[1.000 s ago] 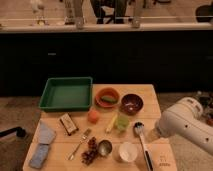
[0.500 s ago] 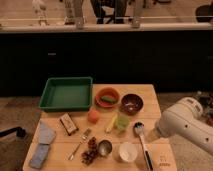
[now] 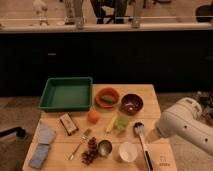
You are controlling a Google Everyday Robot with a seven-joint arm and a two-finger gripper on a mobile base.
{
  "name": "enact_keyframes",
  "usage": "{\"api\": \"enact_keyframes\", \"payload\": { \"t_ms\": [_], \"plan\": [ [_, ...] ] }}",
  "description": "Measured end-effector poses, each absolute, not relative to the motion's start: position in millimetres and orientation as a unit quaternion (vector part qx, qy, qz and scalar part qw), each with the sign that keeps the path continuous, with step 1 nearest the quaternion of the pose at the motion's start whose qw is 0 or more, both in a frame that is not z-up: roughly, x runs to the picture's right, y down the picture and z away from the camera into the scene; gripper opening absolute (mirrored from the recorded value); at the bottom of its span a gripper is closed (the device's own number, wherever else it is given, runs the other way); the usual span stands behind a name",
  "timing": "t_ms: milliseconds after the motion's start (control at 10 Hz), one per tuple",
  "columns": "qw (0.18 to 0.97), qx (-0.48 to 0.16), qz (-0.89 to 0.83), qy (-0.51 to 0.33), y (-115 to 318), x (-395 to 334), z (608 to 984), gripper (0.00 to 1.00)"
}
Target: Place brush in paper cup
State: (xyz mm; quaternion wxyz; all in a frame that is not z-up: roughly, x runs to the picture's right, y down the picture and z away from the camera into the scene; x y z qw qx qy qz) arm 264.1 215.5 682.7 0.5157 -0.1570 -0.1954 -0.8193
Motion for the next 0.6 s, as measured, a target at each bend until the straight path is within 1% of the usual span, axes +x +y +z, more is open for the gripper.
{"api": "enact_keyframes", "payload": {
  "t_ms": [300,600],
  "plan": [
    [0.531,-0.187,-0.807,-0.178,223.6,272.9,679.7,0.80],
    [0.550,-0.207,-0.789,-0.179,234.3,282.9,674.7,0.80]
  ]
}}
